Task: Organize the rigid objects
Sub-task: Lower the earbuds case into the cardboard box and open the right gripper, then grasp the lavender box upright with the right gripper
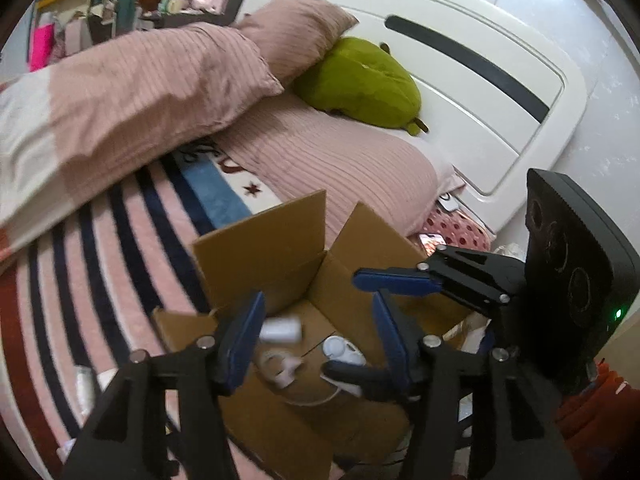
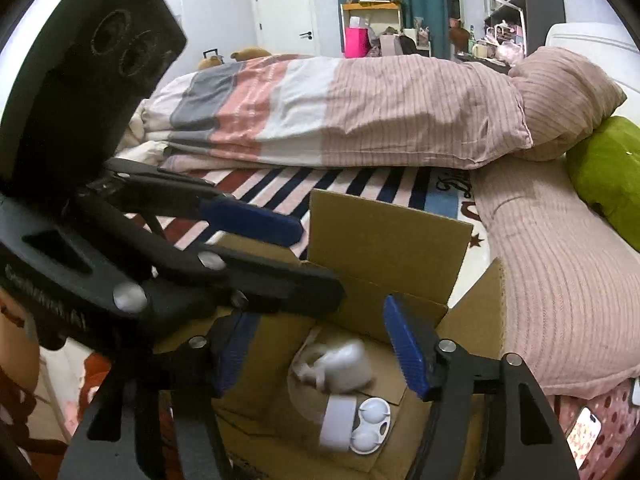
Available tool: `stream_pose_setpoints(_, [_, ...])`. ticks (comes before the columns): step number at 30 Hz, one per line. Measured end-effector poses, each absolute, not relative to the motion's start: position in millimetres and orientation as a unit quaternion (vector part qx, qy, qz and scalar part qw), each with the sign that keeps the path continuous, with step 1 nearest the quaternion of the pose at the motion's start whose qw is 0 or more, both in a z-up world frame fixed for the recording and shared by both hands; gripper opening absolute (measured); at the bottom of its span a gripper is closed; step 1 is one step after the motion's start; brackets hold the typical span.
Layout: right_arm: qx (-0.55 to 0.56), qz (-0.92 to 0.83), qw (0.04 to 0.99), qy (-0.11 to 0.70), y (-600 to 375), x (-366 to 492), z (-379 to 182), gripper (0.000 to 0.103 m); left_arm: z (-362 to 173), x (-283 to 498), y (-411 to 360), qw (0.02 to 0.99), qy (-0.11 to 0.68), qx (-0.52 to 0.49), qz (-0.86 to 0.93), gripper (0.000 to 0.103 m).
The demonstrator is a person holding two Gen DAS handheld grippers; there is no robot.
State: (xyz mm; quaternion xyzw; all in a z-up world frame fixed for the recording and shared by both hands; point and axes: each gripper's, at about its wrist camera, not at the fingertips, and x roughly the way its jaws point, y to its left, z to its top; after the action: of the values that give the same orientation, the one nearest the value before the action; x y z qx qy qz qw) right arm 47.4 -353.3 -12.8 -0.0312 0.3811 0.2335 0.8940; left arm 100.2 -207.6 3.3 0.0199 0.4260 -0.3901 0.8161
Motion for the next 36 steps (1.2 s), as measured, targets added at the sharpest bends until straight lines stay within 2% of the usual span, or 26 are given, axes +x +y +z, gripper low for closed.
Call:
stream_pose_setpoints(2, [-0.031, 0.239, 0.894, 0.377, -348, 45, -7, 0.064, 10, 95, -190, 0.827, 0.414, 0.013, -0.379, 0.062])
stream_pose_setpoints(3, [-0.032, 0.241, 0.895, 0.373, -345, 43, -4, 0.07, 15, 90, -175, 0.837, 0.404, 0.008, -0.369, 0.066])
stream_pose_setpoints(6, [-0.041, 0.25, 0.899, 0.357, -327, 36, 6, 0.088, 24, 79, -140, 0.858, 0.384, 0.005, -0.34, 0.067])
stream_pose_setpoints(10, [-0.049, 0.278, 0.899, 0.334, -290, 29, 19, 0.101, 29, 64, -86, 0.882, 0.368, -0.006, -0.295, 0.069])
stream_pose_setpoints(16, [-0.063, 0.306, 0.896, 0.314, -214, 28, 25, 0.102, 13, 48, 2, 0.906, 0.361, -0.035, -0.217, 0.076])
stream_pose_setpoints(21, [-0.074, 0.358, 0.865, 0.344, -155, 34, 3, 0.102, -16, 40, 56, 0.913, 0.366, -0.058, -0.169, 0.076])
stream_pose_setpoints(31, [-0.131, 0.387, 0.805, 0.429, -76, 88, -130, 0.1, -81, 32, 121, 0.902, 0.403, -0.099, -0.122, 0.076])
stream_pose_setpoints(34, [-0.143, 0.381, 0.804, 0.434, -72, 102, -153, 0.094, -91, 30, 130, 0.898, 0.41, -0.107, -0.114, 0.076])
stream_pose_setpoints(36, [-0.137, 0.396, 0.798, 0.433, -72, 106, -159, 0.094, -94, 30, 134, 0.897, 0.412, -0.111, -0.114, 0.076])
